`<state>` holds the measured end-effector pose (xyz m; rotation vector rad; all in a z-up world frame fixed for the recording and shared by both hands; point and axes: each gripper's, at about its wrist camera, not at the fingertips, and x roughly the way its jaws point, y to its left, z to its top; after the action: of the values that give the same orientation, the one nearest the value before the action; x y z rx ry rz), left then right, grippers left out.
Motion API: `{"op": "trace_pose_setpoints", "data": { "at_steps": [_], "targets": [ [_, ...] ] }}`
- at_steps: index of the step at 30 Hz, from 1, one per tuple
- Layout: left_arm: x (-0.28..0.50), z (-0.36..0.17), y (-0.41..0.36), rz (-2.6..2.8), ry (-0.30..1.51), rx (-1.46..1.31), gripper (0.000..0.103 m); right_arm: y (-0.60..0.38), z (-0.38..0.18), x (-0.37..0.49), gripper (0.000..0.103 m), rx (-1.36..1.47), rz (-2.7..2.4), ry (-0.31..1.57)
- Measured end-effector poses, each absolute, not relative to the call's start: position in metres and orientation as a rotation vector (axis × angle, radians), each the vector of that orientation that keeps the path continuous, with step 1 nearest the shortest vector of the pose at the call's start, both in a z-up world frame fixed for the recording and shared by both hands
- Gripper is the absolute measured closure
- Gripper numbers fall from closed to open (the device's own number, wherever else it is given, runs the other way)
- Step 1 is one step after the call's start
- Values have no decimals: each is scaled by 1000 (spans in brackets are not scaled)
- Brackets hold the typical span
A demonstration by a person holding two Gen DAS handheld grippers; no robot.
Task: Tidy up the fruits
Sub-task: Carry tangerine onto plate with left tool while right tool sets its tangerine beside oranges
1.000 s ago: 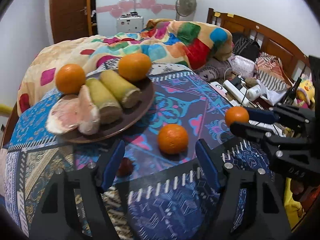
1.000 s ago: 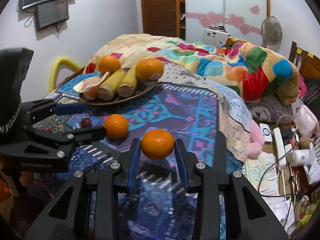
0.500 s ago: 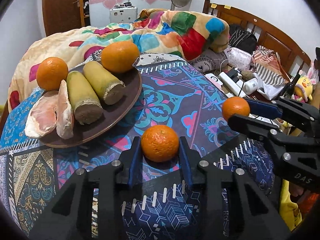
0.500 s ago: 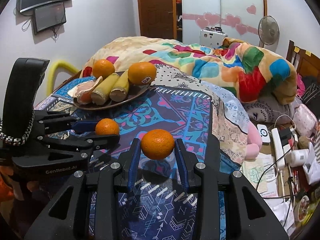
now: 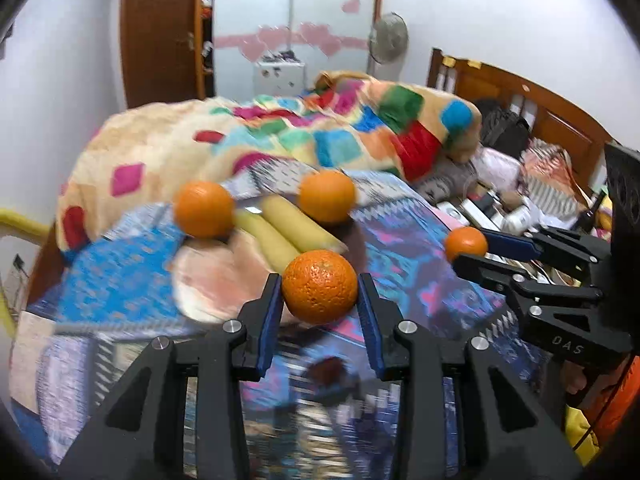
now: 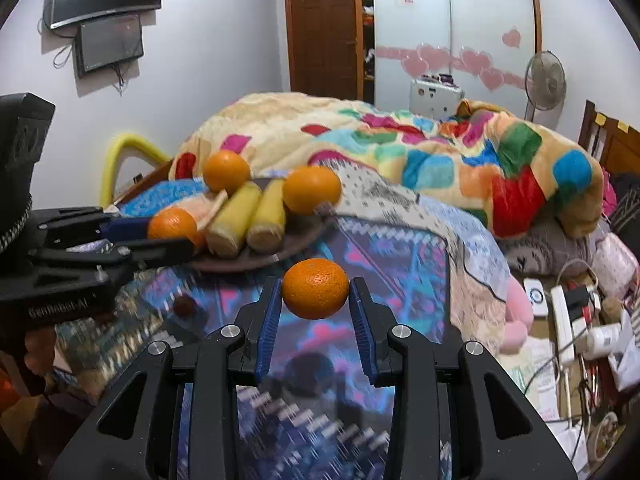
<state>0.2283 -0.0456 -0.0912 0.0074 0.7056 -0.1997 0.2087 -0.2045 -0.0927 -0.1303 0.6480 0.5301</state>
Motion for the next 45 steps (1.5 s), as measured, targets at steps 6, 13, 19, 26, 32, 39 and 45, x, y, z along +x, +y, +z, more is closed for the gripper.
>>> {"op": "trace_pose_setpoints", "data": {
  "at_steps": [6,13,19,26,32,39,45],
  "targets": [
    [242,-83,-4,-125,689,-8,66,-181,-82,219,71,-130,546,611],
    [267,-92,26,-102,707,-19,66,-149,-81,239,71,-154,563,598],
    [292,-110,31,-116,752,-19,66,-121,-88,260,71,-199,585,622],
    [313,-122,29,-126,783,-20,66,-103,-97,281,71,-220,608,681],
    [320,-126,29,-133,796,-10,66,-94,-105,291,71,-246,609,710],
    [322,-125,30,-127,793,-22,54,-91,-110,296,71,-241,605,727],
    [309,-112,32,-122,769,-26,54,-99,-100,290,57,-210,598,695]
  ]
}}
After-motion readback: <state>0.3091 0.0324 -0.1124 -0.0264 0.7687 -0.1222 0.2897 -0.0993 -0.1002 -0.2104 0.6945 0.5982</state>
